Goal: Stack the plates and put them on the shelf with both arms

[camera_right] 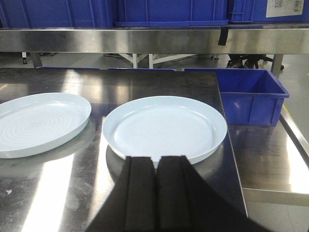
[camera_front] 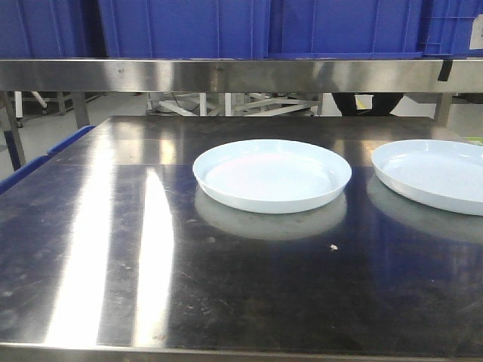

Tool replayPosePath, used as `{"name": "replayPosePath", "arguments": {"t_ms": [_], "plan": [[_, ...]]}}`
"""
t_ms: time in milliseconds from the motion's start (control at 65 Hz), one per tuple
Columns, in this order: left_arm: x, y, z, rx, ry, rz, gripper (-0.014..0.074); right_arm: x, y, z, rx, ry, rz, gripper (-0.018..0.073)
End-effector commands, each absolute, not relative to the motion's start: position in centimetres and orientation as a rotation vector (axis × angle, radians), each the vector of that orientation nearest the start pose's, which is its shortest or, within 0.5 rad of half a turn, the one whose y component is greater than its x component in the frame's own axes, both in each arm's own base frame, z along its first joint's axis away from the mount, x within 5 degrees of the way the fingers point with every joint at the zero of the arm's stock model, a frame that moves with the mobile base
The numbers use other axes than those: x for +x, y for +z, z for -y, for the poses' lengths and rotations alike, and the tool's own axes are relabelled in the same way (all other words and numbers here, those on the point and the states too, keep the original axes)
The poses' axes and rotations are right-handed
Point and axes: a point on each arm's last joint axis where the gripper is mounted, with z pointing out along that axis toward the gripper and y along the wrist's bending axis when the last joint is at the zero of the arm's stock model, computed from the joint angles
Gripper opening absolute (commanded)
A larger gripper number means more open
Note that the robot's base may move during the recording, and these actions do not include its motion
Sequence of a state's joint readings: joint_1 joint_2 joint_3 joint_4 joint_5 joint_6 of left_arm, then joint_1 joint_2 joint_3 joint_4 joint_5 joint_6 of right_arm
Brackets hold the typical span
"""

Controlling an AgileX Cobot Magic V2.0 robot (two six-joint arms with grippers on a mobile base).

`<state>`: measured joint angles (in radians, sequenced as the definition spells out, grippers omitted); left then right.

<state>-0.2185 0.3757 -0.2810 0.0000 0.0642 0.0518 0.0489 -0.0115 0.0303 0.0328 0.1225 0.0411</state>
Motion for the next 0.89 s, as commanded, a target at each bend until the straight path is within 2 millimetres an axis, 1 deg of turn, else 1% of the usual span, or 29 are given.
{"name": "replayPosePath", "arguments": {"t_ms": [0, 139, 215, 369, 446, 523, 662, 800, 877], "plan": [[9.0, 29.3, 2.0, 0.214, -0.121, -1.522, 0.0082, 5.5, 20.1, -0.3, 0.011, 0.084, -1.525, 0.0048], [8.9, 29.4, 2.0, 0.219, -0.115, -1.517, 0.0082, 5.5, 20.1, -0.3, 0.011, 0.084, -1.525, 0.0048], [8.9, 29.5, 1.9, 0.248, -0.082, -1.51, 0.0082, 5.5, 20.1, -0.3, 0.011, 0.084, -1.525, 0.0048], [8.8, 30.4, 1.7, 0.215, -0.088, -1.521, 0.0082, 5.5, 20.2, -0.3, 0.011, 0.084, -1.518, 0.0048], [8.8, 30.7, 1.5, 0.216, -0.044, -1.512, 0.0082, 5.5, 20.3, -0.3, 0.011, 0.085, -1.505, 0.0048], [8.9, 30.8, 1.2, 0.172, -0.026, -1.514, 0.0082, 5.5, 20.3, -0.3, 0.011, 0.085, -1.501, 0.0048], [8.9, 31.0, 0.6, 0.038, -0.066, -1.506, 0.0082, 5.5, 20.7, -0.2, 0.02, 0.094, -1.455, 0.0048], [8.9, 31.3, 0.4, 0.018, -0.049, -1.473, 0.0082, 5.4, 21.4, -0.2, 0.047, 0.124, -1.446, 0.0056], [8.9, 31.3, 0.4, 0.017, -0.049, -1.468, 0.0082, 5.4, 22.1, -0.3, 0.045, 0.127, -1.51, 0.0056]]}}
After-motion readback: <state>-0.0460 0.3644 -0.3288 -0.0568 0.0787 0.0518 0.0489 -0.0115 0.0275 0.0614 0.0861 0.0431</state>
